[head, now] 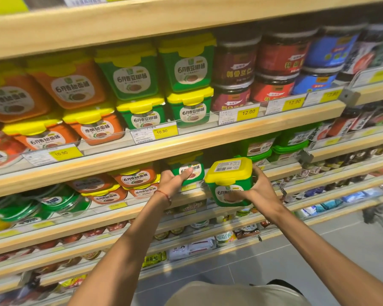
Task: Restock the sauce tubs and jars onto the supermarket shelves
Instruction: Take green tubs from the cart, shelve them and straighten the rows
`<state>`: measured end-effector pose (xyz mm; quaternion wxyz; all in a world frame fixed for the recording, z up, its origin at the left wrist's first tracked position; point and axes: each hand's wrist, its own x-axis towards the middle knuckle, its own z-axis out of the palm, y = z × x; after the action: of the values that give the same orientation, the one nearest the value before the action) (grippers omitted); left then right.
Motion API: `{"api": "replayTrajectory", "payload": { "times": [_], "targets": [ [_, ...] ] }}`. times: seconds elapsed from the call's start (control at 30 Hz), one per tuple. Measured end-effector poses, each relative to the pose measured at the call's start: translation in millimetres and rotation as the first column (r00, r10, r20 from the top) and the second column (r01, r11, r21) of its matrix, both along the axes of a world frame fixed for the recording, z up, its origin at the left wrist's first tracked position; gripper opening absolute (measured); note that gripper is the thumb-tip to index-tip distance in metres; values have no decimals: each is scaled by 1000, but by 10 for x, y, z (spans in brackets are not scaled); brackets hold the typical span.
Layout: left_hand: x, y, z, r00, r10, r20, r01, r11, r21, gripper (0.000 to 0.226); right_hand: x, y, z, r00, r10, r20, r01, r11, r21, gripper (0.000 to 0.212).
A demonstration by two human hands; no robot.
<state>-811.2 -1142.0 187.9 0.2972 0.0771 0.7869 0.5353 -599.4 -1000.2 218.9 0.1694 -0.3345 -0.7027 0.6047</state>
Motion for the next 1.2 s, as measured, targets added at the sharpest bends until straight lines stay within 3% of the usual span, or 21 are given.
{"api": "replayTrajectory", "payload": {
  "times": [0.2, 0.43, 0.53, 0.63, 0.8, 0.93, 1.03, 1.2],
  "targets": [
    [20, -57, -81, 993, -9, -120, 9, 1000, -2, 53, -96, -31, -36, 1000, -9, 13, 9, 1000, -11, 104],
    [163, -19, -119, 962, 123, -242, -125, 992, 7, 40, -165, -36, -115, 999, -22, 38, 23, 999, -28, 99],
    [182, -10, -144, 946, 151, -286, -156, 988, 5, 38, -178, -45, -131, 998, -34, 51, 36, 998, -45, 112],
    [192, -9, -160, 943, 143, -302, -156, 988, -21, 39, -187, -54, -127, 998, -55, 39, 57, 996, -61, 121],
    [209, -9, -247, 927, 214, -306, -217, 976, 25, 35, -196, -40, -145, 999, -44, 30, 46, 997, -67, 102],
    [288, 2, -250, 904, 271, -331, -272, 961, 42, 34, -197, -21, -146, 999, -30, 16, 31, 997, -66, 103],
    [342, -6, -271, 895, 291, -337, -304, 953, 18, 47, -196, -31, -157, 1000, -28, -5, 27, 998, -61, 94],
    [333, -55, -438, 907, 341, -248, -323, 940, 110, 68, -199, -36, -199, 1000, -2, -30, 0, 997, -75, 87]
  ]
}}
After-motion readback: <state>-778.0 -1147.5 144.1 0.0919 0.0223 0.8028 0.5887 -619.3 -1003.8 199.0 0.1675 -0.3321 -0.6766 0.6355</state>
